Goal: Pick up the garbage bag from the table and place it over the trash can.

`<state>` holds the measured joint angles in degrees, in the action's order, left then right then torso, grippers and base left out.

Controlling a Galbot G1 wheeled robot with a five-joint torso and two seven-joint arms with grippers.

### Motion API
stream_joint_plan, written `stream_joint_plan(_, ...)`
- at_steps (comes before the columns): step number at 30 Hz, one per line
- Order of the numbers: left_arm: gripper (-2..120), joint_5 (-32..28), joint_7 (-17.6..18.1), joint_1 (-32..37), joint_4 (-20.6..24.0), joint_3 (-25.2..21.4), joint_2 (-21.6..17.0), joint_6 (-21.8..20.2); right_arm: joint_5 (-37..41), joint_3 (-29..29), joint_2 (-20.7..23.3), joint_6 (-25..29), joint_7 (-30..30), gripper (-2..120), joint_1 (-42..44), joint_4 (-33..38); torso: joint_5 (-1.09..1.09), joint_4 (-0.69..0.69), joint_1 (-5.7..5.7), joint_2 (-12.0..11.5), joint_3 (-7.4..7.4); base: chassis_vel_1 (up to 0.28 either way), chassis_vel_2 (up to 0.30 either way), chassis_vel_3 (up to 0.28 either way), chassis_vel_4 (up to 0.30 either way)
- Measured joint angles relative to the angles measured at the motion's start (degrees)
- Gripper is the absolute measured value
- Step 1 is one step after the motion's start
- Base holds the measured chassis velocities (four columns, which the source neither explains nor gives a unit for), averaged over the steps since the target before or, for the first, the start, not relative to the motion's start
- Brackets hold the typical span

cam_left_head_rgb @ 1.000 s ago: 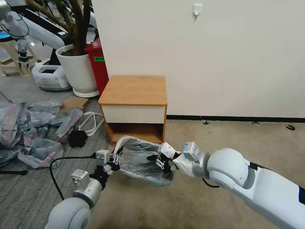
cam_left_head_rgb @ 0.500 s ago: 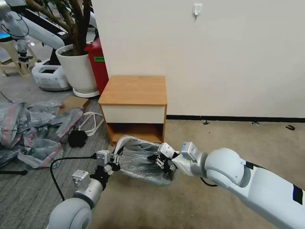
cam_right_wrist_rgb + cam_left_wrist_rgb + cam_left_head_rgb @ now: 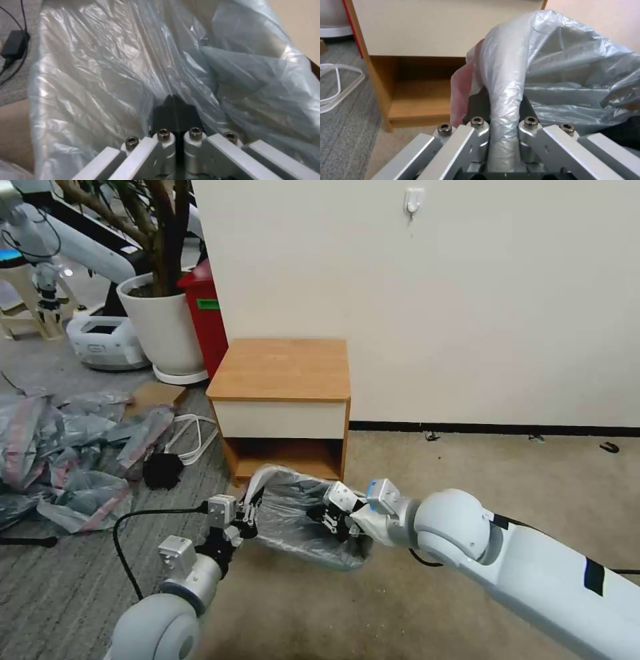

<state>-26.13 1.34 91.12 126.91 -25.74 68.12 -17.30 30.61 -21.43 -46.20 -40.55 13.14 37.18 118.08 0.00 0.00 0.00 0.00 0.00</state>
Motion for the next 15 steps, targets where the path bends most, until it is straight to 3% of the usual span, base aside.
stream_joint_plan(15,5,5.4,0.3,-1.4,-2.2,2.7,1.2,1.4,-2.1,-3.9,-1.8,0.0,-0.4,0,-2.1,-5.3,0.00,0.00,0.00,0.0,0.00,0.000,0.000,0.000,0.000)
